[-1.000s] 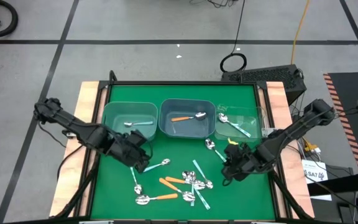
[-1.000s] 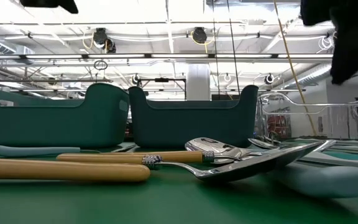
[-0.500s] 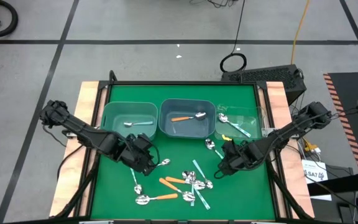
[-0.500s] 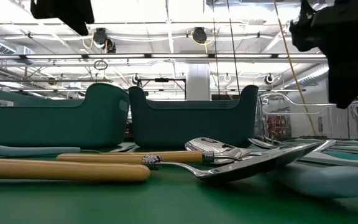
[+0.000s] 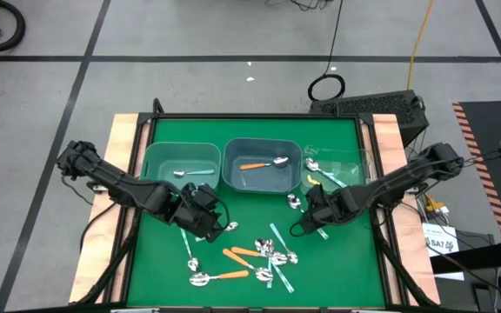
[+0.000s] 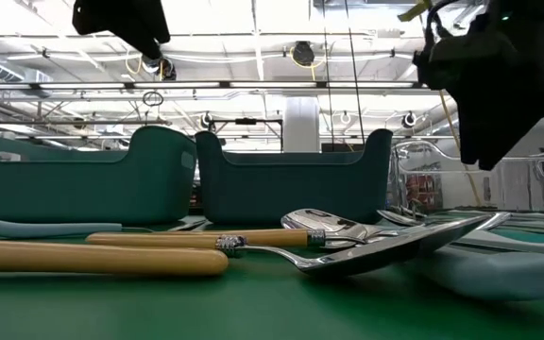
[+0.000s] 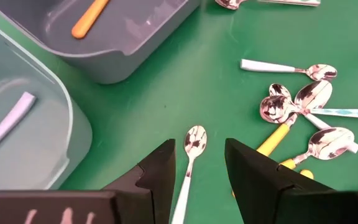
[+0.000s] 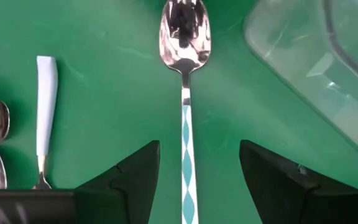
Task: Sort silverware by color (type)
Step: Put the white spoon into the transparent bin
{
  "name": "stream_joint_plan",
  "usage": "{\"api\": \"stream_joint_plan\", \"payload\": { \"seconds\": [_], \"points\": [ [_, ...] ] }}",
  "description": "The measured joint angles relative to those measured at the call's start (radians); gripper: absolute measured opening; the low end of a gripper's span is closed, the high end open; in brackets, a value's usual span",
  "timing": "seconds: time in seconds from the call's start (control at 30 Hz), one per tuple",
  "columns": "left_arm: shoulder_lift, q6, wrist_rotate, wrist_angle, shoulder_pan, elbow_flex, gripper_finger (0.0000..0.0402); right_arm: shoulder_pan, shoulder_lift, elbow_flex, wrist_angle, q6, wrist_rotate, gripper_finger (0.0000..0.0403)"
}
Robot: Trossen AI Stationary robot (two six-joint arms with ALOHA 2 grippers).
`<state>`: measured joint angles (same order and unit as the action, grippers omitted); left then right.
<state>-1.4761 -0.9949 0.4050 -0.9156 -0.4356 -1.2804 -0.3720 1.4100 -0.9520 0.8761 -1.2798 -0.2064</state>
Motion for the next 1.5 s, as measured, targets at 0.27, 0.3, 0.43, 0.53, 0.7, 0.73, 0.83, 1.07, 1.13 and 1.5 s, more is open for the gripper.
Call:
{"api": "stream_joint_plan", "payload": {
  "seconds": [0.27, 0.3, 0.43, 0.53, 0.7, 0.73, 0.83, 1.07, 1.13, 1.5],
  "points": [
    [0.000, 0.019, 0.000, 0.002, 0.010, 0.000, 0.0145, 0.001, 0.082, 0.000, -0.042, 0.016, 0.100, 0.0217],
    [0.000, 0.019, 0.000, 0.002, 0.010, 0.000, 0.0145, 0.001, 0.092, 0.000, -0.040, 0.015, 0.104, 0.0217],
    [0.000, 0.024, 0.000, 0.002, 0.010, 0.000, 0.0145, 0.004, 0.111, 0.000, -0.041, 0.013, 0.107, 0.0217],
    [0.000, 0.024, 0.000, 0.002, 0.010, 0.000, 0.0145, 0.012, 0.125, 0.001, -0.045, 0.018, 0.107, 0.0217],
    [0.000, 0.027, 0.000, 0.002, 0.010, 0.000, 0.0145, 0.020, 0.129, 0.000, -0.055, 0.033, 0.104, 0.0217],
    [0.000, 0.027, 0.000, 0.002, 0.010, 0.000, 0.0145, 0.023, 0.130, 0.000, -0.055, 0.036, 0.105, 0.0217],
    [0.000, 0.027, 0.000, 0.003, 0.010, 0.000, 0.0145, 0.028, 0.129, 0.001, -0.058, 0.040, 0.102, 0.0217],
    [0.000, 0.032, 0.000, 0.003, 0.010, 0.000, 0.0145, 0.040, 0.129, 0.043, -0.122, 0.044, 0.102, 0.0215],
    [0.000, 0.032, 0.000, 0.003, 0.010, 0.000, 0.0145, 0.040, 0.129, 0.058, -0.138, 0.038, 0.103, 0.0212],
    [0.000, 0.070, -0.001, 0.002, 0.010, 0.000, 0.0145, 0.040, 0.129, 0.130, -0.206, 0.030, 0.120, 0.0189]
  ]
}}
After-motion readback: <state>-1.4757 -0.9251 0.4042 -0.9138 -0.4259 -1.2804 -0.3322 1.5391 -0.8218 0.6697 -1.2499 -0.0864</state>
